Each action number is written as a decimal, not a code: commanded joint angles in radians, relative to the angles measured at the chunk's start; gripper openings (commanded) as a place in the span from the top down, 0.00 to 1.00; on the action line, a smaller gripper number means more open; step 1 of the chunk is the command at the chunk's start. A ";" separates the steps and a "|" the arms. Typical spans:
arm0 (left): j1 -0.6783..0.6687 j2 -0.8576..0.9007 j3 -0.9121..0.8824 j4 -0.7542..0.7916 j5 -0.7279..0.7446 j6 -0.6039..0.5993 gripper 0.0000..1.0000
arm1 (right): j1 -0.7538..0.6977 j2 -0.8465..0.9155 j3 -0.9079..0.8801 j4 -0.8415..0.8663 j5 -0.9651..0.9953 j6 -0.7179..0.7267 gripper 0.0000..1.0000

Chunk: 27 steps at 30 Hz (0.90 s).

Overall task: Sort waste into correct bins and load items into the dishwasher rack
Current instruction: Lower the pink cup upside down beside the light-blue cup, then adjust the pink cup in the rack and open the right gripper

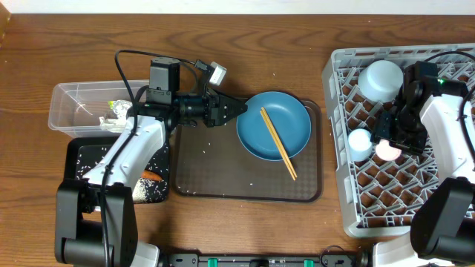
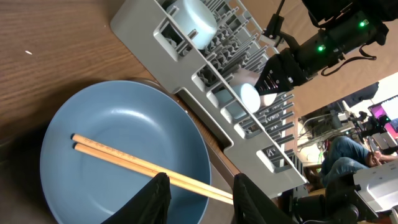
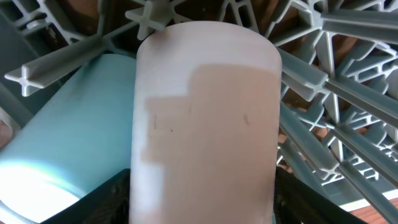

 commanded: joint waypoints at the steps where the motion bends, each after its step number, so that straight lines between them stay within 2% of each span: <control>1: -0.002 -0.002 -0.006 0.000 -0.005 0.003 0.64 | -0.015 -0.010 -0.001 0.000 -0.008 0.027 0.39; 12: -0.002 -0.002 -0.006 0.000 -0.005 0.003 0.64 | -0.024 -0.010 0.009 -0.021 -0.016 0.026 0.50; 27: -0.002 -0.002 -0.006 0.000 -0.005 0.003 0.64 | -0.058 -0.010 0.259 -0.153 -0.047 0.026 0.51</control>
